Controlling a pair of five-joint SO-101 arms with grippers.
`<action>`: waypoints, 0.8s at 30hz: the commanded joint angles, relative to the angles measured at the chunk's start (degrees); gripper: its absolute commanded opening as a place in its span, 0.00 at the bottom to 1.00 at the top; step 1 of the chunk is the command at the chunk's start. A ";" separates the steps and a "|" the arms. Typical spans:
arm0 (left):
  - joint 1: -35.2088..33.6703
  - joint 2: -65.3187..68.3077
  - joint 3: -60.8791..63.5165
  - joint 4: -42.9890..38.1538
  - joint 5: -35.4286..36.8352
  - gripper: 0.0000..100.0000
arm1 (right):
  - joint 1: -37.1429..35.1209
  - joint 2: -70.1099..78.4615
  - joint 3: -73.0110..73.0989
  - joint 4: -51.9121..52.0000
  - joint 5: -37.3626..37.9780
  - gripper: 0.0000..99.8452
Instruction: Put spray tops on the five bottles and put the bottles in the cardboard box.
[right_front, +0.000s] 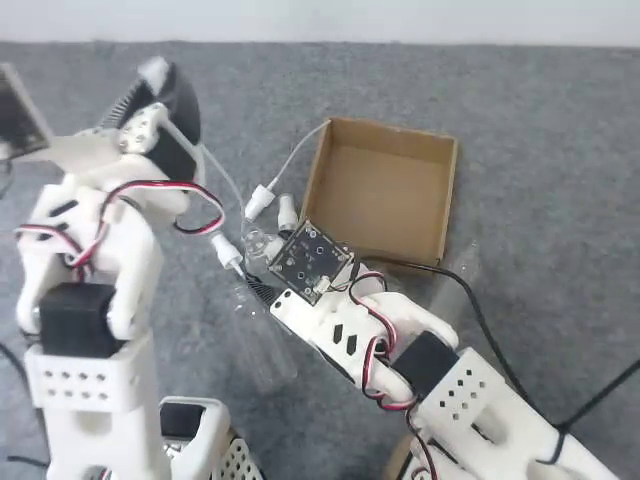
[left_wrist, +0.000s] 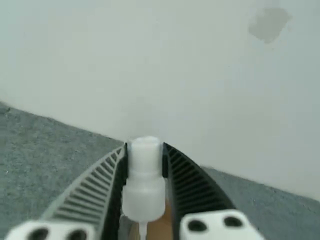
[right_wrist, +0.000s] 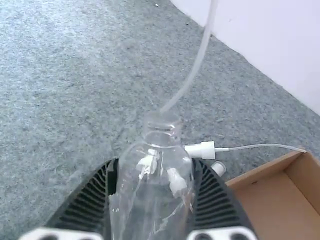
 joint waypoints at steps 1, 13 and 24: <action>2.81 -1.32 -0.31 2.90 0.62 0.01 | -0.22 -1.36 -0.44 -1.27 -0.79 0.01; 5.80 -1.32 -0.40 5.98 -0.70 0.01 | 1.80 -1.36 -0.53 -1.27 -0.88 0.01; 5.80 -1.32 -9.27 4.66 -2.29 0.01 | 1.89 -1.27 -0.44 -1.27 -0.88 0.01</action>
